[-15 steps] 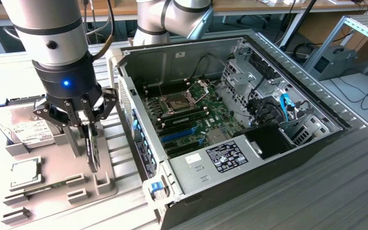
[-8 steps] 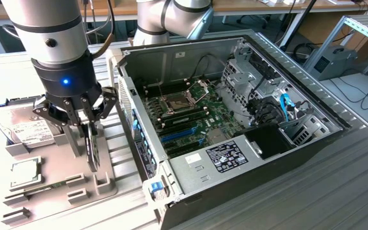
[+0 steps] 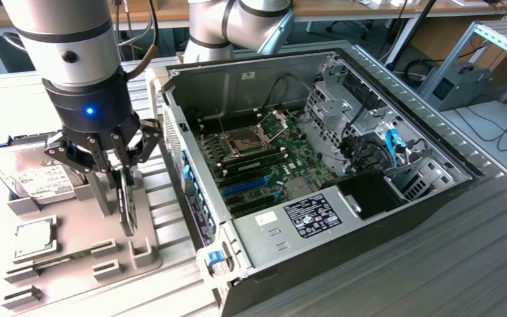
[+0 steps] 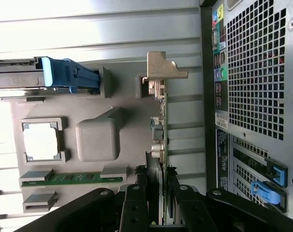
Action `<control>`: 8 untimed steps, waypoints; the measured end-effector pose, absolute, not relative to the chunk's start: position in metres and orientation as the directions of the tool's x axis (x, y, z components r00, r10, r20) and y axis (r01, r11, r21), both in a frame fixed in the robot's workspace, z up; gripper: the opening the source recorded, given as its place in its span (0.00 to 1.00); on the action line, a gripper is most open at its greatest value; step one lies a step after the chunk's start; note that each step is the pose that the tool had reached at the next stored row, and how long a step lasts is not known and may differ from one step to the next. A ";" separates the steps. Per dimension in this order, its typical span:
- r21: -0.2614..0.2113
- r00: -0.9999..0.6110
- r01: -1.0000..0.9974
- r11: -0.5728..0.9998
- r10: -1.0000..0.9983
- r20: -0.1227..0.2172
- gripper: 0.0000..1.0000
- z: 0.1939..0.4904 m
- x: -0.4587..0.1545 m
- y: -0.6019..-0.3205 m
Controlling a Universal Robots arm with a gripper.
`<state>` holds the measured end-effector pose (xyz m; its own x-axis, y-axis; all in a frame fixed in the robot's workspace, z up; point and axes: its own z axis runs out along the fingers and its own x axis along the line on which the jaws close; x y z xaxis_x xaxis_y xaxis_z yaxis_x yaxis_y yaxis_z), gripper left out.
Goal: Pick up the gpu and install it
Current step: 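Pick up the gpu and move the gpu toward the slot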
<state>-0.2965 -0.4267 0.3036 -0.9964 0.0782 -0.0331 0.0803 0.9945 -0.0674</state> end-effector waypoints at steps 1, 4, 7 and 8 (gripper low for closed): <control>-0.067 -0.996 0.080 0.994 0.078 -0.033 0.26 0.304 -0.296 -0.427; -0.067 -0.996 0.080 0.994 0.078 -0.033 0.26 0.305 -0.296 -0.427; -0.067 -0.996 0.080 0.994 0.078 -0.033 0.26 0.305 -0.296 -0.427; -0.067 -0.996 0.080 0.994 0.078 -0.033 0.26 0.306 -0.296 -0.427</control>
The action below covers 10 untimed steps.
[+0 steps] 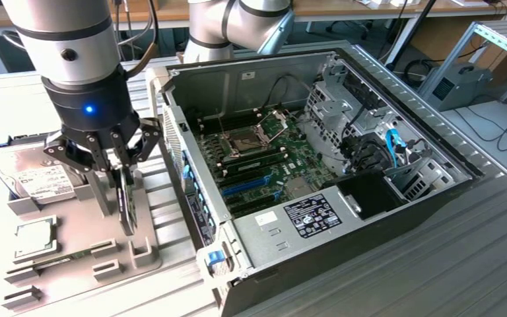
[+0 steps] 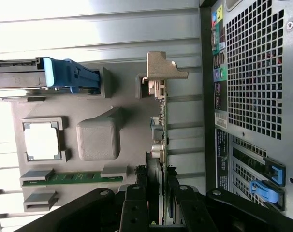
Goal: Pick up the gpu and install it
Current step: 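Pick up the gpu and move the gpu toward the slot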
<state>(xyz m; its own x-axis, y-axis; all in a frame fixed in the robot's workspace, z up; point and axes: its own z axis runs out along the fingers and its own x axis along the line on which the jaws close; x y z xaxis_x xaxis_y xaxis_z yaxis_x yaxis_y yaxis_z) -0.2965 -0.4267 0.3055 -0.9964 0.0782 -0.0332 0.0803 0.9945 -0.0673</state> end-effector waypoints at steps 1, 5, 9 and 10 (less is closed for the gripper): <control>-0.067 -0.996 0.080 0.994 0.078 -0.033 0.26 0.306 -0.296 -0.427; -0.067 -0.996 0.080 0.994 0.078 -0.033 0.26 0.307 -0.296 -0.427; -0.067 -0.996 0.080 0.994 0.078 -0.033 0.26 0.308 -0.296 -0.427; -0.067 -0.996 0.080 0.994 0.078 -0.033 0.26 0.308 -0.296 -0.427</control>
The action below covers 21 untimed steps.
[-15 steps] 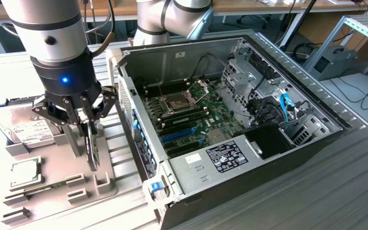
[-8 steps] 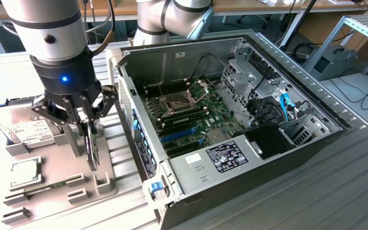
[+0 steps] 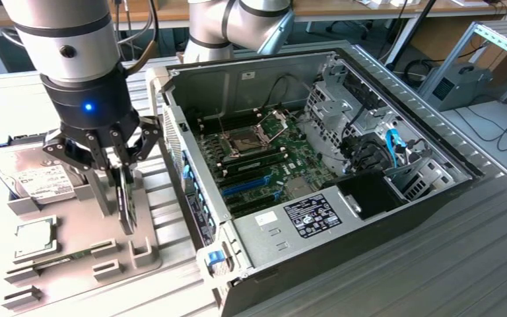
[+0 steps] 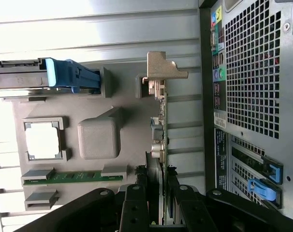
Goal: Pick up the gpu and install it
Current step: 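Pick up the gpu and move the gpu toward the slot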
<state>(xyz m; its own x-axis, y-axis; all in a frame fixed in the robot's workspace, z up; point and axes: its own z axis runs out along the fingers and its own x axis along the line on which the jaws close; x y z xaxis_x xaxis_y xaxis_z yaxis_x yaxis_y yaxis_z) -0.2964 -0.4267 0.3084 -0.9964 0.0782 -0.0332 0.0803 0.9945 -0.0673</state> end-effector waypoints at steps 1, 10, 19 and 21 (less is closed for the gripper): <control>-0.067 -0.996 0.080 0.994 0.078 -0.033 0.26 0.309 -0.296 -0.427; -0.067 -0.996 0.080 0.994 0.078 -0.033 0.26 0.312 -0.296 -0.427; -0.067 -0.996 0.080 0.994 0.078 -0.033 0.26 0.315 -0.296 -0.427; -0.067 -0.996 0.080 0.994 0.078 -0.033 0.26 0.315 -0.296 -0.427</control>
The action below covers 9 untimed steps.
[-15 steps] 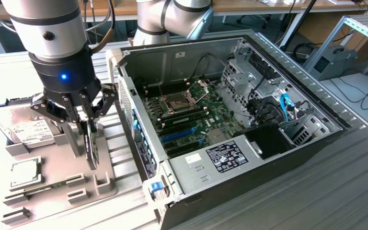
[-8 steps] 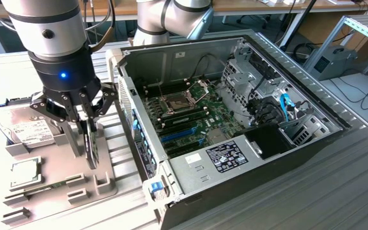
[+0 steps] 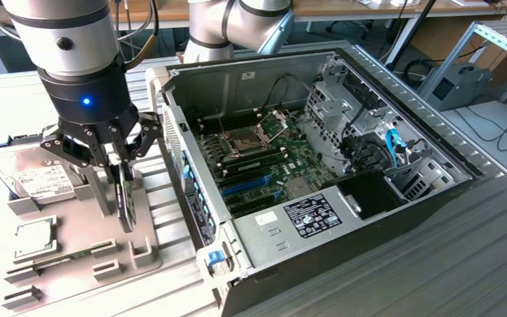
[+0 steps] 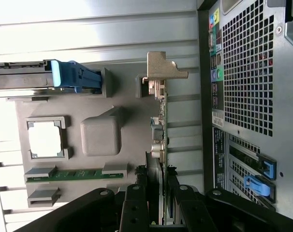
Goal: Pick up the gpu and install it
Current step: 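Pick up the gpu and move the gpu toward the slot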
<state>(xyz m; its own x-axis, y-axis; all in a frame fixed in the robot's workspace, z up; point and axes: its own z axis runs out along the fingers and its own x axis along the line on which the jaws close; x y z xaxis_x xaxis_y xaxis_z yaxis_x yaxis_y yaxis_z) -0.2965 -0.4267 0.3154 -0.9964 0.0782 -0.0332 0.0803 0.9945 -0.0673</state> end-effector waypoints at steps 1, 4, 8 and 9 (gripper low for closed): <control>-0.067 -0.996 0.080 0.994 0.078 -0.033 0.26 0.316 -0.296 -0.427; -0.067 -0.996 0.080 0.994 0.078 -0.033 0.26 0.317 -0.296 -0.427; -0.067 -0.996 0.080 0.994 0.078 -0.033 0.26 0.318 -0.296 -0.427; -0.067 -0.996 0.080 0.995 0.078 -0.033 0.26 0.318 -0.296 -0.427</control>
<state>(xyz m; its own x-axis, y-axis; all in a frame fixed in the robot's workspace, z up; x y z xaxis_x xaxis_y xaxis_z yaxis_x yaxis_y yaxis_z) -0.2965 -0.4267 0.3184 -0.9964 0.0782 -0.0331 0.0803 0.9945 -0.0673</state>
